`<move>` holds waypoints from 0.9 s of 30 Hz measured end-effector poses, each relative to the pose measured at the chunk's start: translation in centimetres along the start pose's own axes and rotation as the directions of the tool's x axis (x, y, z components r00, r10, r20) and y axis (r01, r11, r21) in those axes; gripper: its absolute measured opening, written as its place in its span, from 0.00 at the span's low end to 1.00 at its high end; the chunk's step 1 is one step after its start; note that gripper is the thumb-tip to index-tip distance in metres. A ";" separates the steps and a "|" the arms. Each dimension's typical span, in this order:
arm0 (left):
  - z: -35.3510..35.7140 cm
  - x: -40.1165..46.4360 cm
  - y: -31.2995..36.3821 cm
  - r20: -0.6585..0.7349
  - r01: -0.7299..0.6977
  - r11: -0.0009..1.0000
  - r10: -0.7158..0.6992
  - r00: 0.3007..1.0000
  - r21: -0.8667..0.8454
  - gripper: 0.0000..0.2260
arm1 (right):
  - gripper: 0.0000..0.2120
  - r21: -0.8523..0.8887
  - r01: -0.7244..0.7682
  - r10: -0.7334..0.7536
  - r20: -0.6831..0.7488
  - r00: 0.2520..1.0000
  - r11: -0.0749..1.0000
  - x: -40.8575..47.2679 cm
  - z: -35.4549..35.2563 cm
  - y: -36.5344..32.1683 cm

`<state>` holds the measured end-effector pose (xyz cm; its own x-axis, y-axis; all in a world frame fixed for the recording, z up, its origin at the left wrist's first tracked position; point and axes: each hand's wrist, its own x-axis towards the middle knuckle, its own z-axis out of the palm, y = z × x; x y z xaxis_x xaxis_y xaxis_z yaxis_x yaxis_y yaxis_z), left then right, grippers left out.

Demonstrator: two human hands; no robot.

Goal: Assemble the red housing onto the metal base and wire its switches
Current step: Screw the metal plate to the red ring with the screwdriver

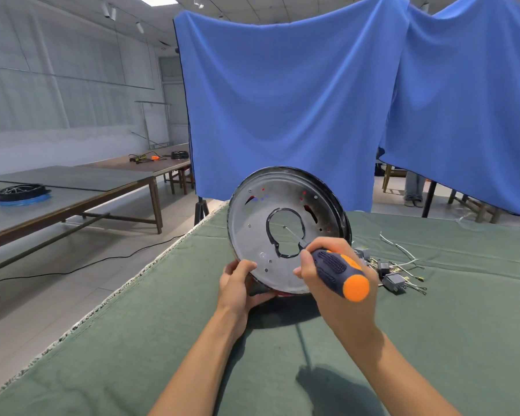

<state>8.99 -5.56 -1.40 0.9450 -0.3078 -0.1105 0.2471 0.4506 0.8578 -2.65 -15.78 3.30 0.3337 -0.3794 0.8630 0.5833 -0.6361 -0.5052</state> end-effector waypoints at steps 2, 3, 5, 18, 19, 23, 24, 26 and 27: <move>-0.3 0.3 0.0 0.011 -0.006 0.997 0.005 1.000 0.081 0.11 | 0.04 0.069 -0.051 0.053 -0.027 0.998 0.996 0.7 0.0 -0.5; -0.4 0.5 0.0 0.026 -0.008 0.994 0.005 1.000 0.113 0.12 | 0.02 0.099 -0.065 0.070 -0.050 0.996 0.993 1.2 -0.1 -0.7; -0.6 0.6 0.0 0.055 -0.010 0.990 0.002 0.998 0.141 0.16 | 0.02 0.178 -0.094 0.115 -0.109 0.987 0.980 2.2 -0.3 -1.2; -0.4 0.4 0.1 0.123 0.008 1.000 -0.011 0.992 0.026 0.19 | 0.07 0.284 -0.196 0.240 -0.130 0.962 0.938 2.8 -0.3 -1.8; -0.4 0.3 0.1 0.123 0.012 1.000 -0.015 0.992 0.024 0.19 | 0.08 0.269 -0.213 0.252 -0.122 0.960 0.939 2.8 -0.2 -1.8; -0.1 0.2 0.0 0.113 0.019 1.000 -0.021 0.993 0.017 0.17 | 0.07 0.215 -0.272 0.297 -0.094 0.950 0.938 2.7 -0.1 -2.0; -0.1 0.2 0.0 0.112 0.021 1.000 -0.023 0.993 0.016 0.17 | 0.06 0.204 -0.279 0.303 -0.092 0.949 0.938 2.7 -0.1 -2.0; 0.0 0.1 0.0 0.112 0.023 1.000 -0.024 0.993 0.012 0.18 | 0.07 0.192 -0.291 0.313 -0.098 0.945 0.937 2.6 -0.1 -2.1; 0.0 0.1 0.0 0.115 0.023 1.000 -0.024 0.993 0.011 0.18 | 0.07 0.184 -0.296 0.318 -0.103 0.942 0.937 2.6 -0.1 -2.2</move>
<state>9.06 -5.64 -1.44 0.9079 -0.4128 -0.0729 0.2665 0.4342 0.8605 -3.08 -15.43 6.62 0.4237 -0.6292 0.6516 0.5844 -0.3598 -0.7274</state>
